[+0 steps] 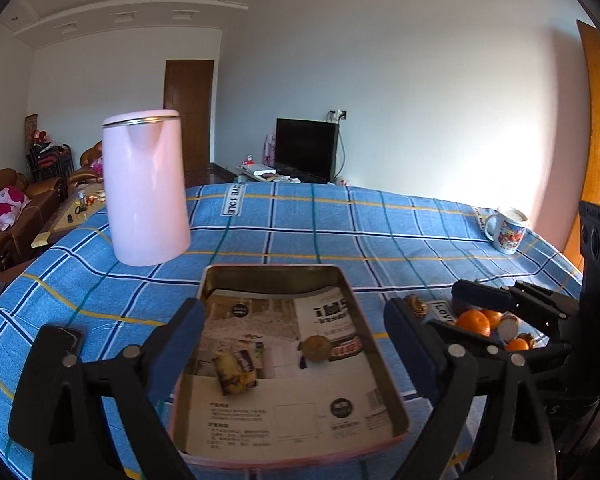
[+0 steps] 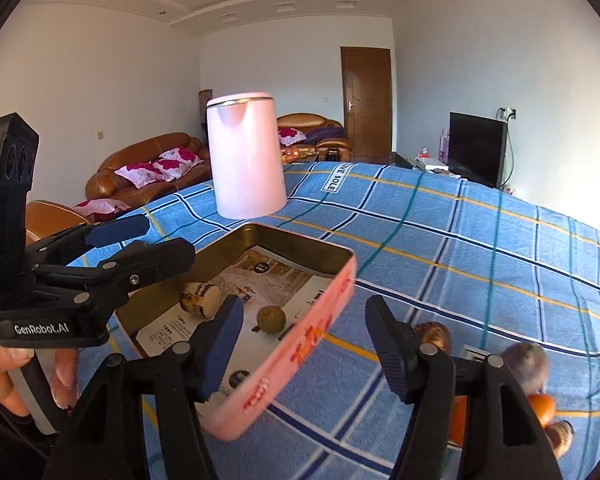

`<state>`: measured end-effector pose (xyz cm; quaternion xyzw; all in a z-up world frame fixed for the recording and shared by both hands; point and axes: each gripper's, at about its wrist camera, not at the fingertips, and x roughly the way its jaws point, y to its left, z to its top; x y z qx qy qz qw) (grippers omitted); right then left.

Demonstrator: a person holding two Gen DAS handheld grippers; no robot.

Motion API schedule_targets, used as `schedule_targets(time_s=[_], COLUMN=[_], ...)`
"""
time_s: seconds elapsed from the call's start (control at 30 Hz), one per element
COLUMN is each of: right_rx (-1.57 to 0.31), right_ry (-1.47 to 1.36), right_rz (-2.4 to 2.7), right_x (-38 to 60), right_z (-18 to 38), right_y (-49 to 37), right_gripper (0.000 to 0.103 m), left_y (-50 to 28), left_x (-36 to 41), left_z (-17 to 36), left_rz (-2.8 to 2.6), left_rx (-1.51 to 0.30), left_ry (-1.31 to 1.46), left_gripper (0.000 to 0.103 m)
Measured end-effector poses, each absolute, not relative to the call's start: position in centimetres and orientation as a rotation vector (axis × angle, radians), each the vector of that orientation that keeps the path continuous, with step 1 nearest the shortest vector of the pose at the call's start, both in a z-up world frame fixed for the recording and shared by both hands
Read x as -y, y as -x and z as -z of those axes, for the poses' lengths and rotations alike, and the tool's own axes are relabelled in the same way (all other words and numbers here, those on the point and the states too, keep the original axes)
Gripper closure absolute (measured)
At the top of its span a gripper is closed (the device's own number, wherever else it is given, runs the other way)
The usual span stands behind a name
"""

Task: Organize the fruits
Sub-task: 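Grasp the large orange with the left tool while the right tool grasps the mangosteen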

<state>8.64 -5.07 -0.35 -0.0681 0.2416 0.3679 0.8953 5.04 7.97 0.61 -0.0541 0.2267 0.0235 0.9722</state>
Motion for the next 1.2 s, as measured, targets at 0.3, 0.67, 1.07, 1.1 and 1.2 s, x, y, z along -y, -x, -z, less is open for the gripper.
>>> schedule_targets(time_s=[0.3, 0.67, 1.07, 1.1, 1.2], right_rx=[-0.453, -0.594, -0.732, -0.719, -0.662], right_ry=[0.082, 0.053, 0.137, 0.137, 0.104], right_rz=[-0.481, -0.375, -0.498, -0.497, -0.467], right_x=[18.7, 23.7, 22.0, 22.0, 22.8], right_z=[1.7, 5.4, 6.5, 6.4, 6.0], right_y=[-5.3, -7.9, -9.0, -8.8, -8.2], right_gripper=[0.035, 0.043, 0.058, 0.058, 0.058], left_y=[-6.5, -8.7, -8.9, -9.0, -9.4], left_x=[1.6, 8.8, 11.1, 11.2, 11.6], left_z=[0.8, 3.2, 4.1, 4.1, 4.5], left_rz=[0.152, 0.249, 0.31, 0.313, 0.323], left_rx=[-0.526, -0.619, -0.654, -0.657, -0.676], left_ry=[0.04, -0.028, -0.056, -0.056, -0.059], left_gripper=[0.01, 0.01, 0.01, 0.01, 0.014])
